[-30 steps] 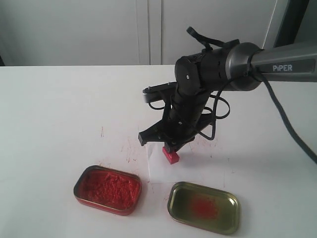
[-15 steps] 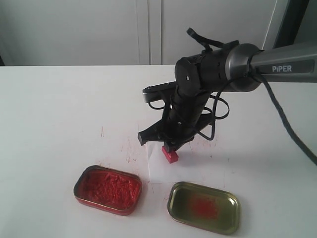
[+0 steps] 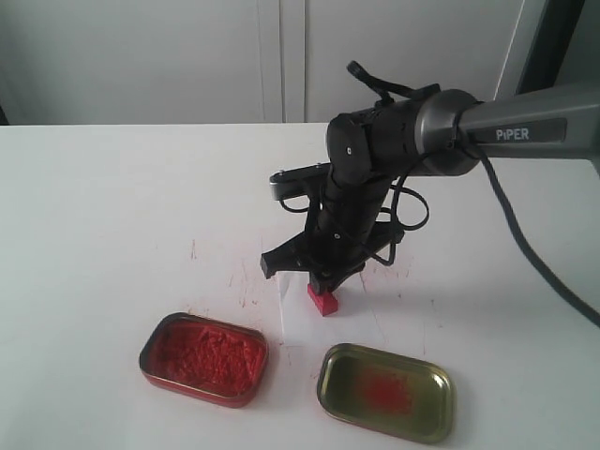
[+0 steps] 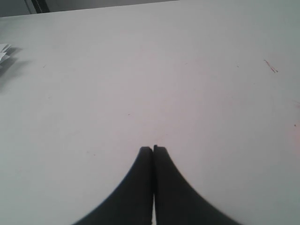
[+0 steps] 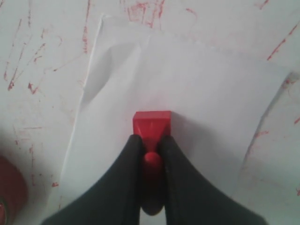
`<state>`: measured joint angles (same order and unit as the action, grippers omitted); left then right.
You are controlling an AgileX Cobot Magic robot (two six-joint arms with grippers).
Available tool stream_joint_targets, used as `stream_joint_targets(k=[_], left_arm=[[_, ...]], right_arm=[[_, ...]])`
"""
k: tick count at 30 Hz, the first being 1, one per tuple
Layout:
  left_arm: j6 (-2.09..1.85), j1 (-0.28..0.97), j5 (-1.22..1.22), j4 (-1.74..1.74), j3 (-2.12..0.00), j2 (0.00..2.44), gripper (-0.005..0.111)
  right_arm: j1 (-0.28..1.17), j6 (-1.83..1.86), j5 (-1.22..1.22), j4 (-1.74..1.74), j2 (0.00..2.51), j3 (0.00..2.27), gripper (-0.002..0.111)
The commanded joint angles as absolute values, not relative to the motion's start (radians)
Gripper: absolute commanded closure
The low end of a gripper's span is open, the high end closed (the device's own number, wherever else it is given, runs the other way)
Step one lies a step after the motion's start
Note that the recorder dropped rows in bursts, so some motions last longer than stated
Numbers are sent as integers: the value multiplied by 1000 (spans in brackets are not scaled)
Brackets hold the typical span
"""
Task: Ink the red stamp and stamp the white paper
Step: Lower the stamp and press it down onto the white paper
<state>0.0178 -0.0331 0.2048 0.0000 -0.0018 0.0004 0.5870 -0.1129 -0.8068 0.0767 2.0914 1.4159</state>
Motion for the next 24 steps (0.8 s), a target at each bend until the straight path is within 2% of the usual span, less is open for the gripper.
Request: stream_joint_targets(k=[1, 24], left_arm=[[22, -27, 202, -6, 0, 0, 107], [22, -27, 202, -6, 0, 0, 107]], right_arm=[[579, -117, -828, 70, 2197, 1383, 108], [579, -136, -806, 41, 2207, 1383, 108]])
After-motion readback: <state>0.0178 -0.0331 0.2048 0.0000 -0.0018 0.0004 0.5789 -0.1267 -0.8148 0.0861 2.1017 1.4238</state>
